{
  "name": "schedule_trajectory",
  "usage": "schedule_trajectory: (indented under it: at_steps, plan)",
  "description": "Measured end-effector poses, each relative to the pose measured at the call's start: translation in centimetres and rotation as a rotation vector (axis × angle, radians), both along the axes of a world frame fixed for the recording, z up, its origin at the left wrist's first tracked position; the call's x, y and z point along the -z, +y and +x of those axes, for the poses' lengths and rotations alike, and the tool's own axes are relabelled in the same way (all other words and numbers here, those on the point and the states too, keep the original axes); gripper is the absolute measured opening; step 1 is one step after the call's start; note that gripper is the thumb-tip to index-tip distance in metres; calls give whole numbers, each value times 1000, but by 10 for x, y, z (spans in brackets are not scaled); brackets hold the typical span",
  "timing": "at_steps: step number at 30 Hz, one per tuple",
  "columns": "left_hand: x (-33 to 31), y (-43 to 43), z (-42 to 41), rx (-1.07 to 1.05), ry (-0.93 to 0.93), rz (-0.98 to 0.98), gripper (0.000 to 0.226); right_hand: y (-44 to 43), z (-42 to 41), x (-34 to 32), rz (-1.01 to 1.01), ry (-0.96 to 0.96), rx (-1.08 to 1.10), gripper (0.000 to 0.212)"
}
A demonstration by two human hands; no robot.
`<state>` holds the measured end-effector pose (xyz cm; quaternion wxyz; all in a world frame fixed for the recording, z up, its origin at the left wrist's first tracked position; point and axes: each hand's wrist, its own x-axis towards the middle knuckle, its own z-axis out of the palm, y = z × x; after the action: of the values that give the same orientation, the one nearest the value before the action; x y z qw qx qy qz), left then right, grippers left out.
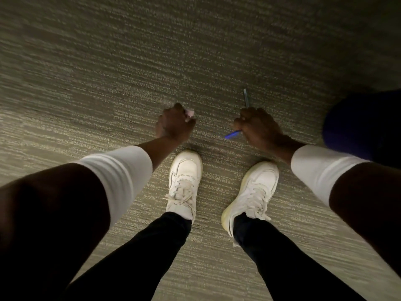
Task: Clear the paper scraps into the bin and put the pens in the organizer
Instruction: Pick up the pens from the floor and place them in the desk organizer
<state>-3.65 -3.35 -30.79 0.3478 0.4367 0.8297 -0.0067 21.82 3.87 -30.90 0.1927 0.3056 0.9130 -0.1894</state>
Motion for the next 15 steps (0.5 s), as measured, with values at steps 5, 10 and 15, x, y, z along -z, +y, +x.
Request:
schedule_trajectory:
  at_steps: [5,10,15]
  plan:
    - [4,8,14,9,-134,99,24,46,18,8,54,-19,-304,27]
    - [13,6,4,-11,-167,130,31,60,13,22,57,13,-451,17]
    - [23,-5,-12,2,-126,79,37,75,13,46,83,229,-548,17]
